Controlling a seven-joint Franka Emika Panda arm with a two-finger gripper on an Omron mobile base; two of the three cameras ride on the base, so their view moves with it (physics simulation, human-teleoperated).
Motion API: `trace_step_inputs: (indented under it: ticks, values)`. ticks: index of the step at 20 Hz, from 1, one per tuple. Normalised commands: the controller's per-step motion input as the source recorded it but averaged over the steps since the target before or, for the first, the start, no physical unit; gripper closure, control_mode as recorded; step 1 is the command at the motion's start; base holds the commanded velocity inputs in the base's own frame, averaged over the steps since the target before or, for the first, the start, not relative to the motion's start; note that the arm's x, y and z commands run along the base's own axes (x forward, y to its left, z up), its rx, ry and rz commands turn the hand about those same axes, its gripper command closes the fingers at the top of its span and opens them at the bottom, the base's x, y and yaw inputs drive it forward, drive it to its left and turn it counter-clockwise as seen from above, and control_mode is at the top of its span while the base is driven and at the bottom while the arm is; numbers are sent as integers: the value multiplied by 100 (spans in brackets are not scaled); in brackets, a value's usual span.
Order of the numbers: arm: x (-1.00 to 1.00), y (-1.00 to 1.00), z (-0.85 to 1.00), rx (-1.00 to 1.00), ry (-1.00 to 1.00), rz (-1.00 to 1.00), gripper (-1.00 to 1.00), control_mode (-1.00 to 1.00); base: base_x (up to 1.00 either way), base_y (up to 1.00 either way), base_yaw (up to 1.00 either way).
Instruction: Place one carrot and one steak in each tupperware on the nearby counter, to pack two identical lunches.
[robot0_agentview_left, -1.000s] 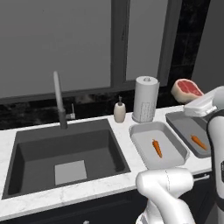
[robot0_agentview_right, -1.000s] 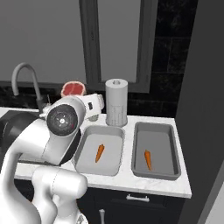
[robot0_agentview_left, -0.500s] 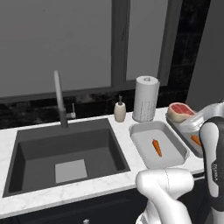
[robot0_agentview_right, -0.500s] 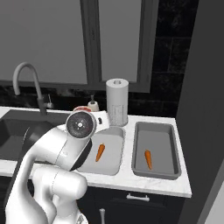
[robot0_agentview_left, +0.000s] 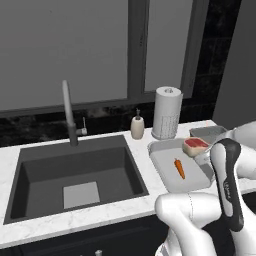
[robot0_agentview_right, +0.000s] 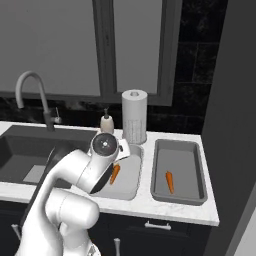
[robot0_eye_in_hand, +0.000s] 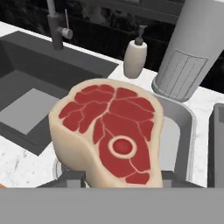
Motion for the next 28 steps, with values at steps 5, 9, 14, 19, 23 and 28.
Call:
trace_step_inputs:
  ticks: [5, 9, 14, 19, 23, 28]
  values:
    - [42, -4, -63, 0, 1, 5, 100, -100, 0, 0, 0]
    - [49, 0, -43, -1, 10, 3, 100, -100, 0, 0, 0]
    - [55, 0, -43, -2, 20, 2, 100, -100, 0, 0, 0]
    - [62, -12, -41, 0, 13, 5, 100, -100, 0, 0, 0]
    - [62, -37, -31, 5, 5, 10, 100, -100, 0, 0, 0]
    - [55, -17, -33, 2, 5, 9, 100, -100, 0, 0, 0]
